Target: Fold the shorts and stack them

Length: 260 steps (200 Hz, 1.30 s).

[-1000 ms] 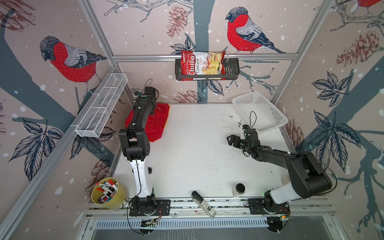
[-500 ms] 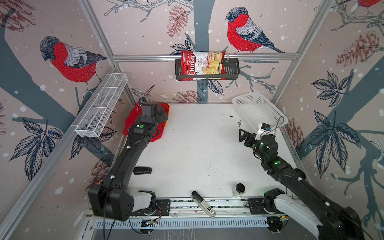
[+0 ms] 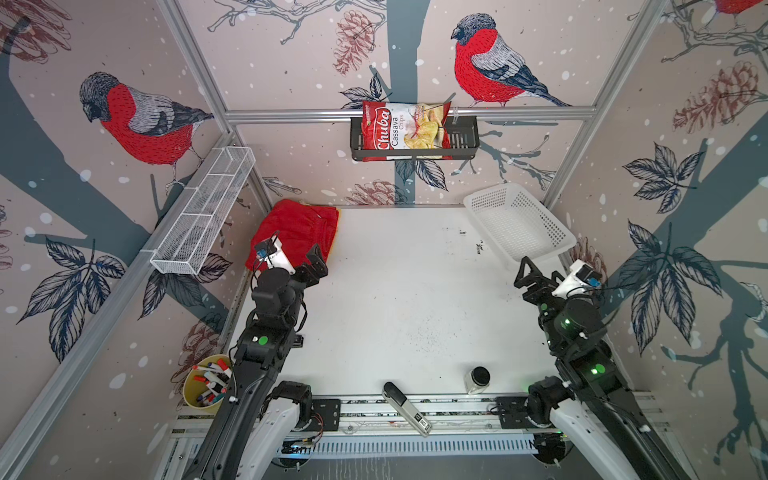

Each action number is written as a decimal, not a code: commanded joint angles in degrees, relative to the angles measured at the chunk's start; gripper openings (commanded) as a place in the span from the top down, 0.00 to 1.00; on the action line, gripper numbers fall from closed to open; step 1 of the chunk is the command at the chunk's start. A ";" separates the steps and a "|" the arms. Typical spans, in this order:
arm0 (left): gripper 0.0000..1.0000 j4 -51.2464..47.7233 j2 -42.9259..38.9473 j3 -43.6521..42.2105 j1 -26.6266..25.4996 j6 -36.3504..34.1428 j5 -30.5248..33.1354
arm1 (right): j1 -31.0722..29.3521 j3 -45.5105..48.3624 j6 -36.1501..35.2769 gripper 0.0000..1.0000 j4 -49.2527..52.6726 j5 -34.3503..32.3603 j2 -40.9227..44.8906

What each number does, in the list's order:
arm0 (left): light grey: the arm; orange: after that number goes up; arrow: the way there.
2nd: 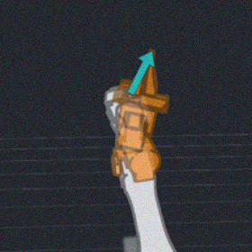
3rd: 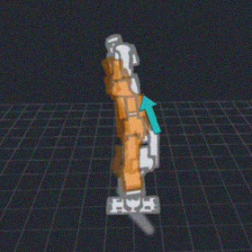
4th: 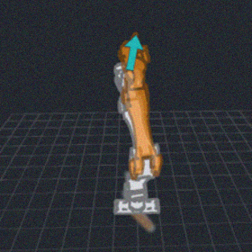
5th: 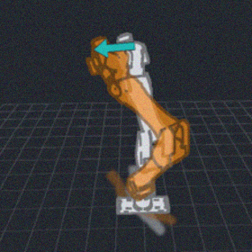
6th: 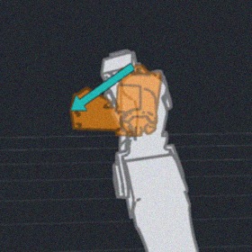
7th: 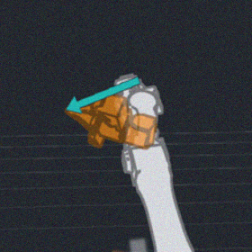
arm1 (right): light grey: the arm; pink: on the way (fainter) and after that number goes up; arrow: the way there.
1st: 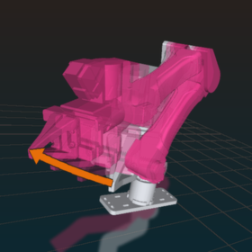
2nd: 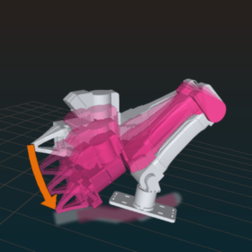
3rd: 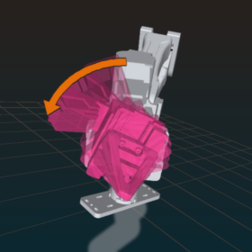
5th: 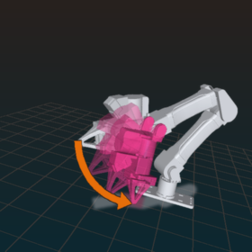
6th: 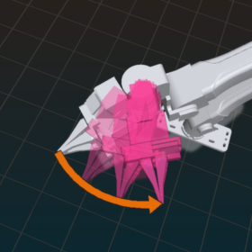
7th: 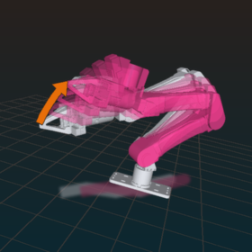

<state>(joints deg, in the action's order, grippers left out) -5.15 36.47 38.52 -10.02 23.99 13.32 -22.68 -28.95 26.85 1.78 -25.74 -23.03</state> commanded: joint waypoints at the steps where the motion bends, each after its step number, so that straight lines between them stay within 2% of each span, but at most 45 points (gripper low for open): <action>1: 0.01 5.84 -4.51 -3.19 -0.07 -0.56 6.03 | 0.03 -0.76 -3.11 0.00 0.76 -4.09 1.94; 24: 0.01 13.24 -10.82 -11.56 0.00 0.69 10.50 | 0.04 2.44 -1.50 0.00 -2.39 -8.05 2.02; 41: 0.01 24.09 -13.80 -20.07 0.08 -1.58 7.53 | 0.04 9.17 -8.97 0.00 -12.69 -5.80 2.10; 53: 0.01 26.74 -13.78 -22.63 0.09 -2.66 5.77 | 0.01 12.71 -12.82 0.00 -17.97 -2.71 1.96; 76: 0.01 23.95 -9.32 -21.88 0.18 -5.68 6.84 | 0.15 15.99 -13.15 0.00 -20.15 -2.57 0.28; 91: 0.01 25.03 -5.55 -22.58 1.02 -5.00 12.08 | 0.14 17.47 -15.70 0.00 -21.00 -1.64 -1.75; 125: 0.01 38.47 1.08 -31.52 1.41 -4.79 22.88 | 0.35 20.41 -18.97 0.00 -22.38 -3.40 -6.78; 156: 0.01 41.28 4.78 -34.38 1.24 -8.00 24.27 | 1.38 24.40 -19.20 0.00 -27.04 -5.88 -9.63; 182: 0.01 53.37 12.59 -38.36 1.39 -12.21 26.81 | 2.69 28.90 -18.41 0.00 -34.94 -5.86 -12.31; 187: 0.01 55.13 14.41 -38.14 1.36 -12.20 28.44 | 3.14 29.42 -18.45 0.00 -36.92 -6.08 -13.07; 203: 0.01 51.27 19.12 -33.80 2.35 -11.27 24.77 | 5.00 28.24 -16.72 0.01 -36.27 -6.39 -15.01; 220: 0.01 55.02 26.35 -31.10 3.17 -10.68 24.60 | 8.17 27.41 -15.70 0.00 -38.39 -2.61 -18.82; 241: 0.01 61.85 35.38 -28.15 4.21 -10.66 23.37 | 10.87 24.29 -15.68 0.01 -39.58 2.03 -26.36; 260: 0.01 60.97 39.49 -24.41 4.14 -11.82 22.52 | 11.16 20.03 -16.66 0.00 -38.71 4.08 -34.17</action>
<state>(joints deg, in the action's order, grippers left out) 49.32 72.01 10.79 -6.04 13.58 37.39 -12.03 -4.95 10.55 -34.24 -26.39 -50.41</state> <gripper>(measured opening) 0.990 0.995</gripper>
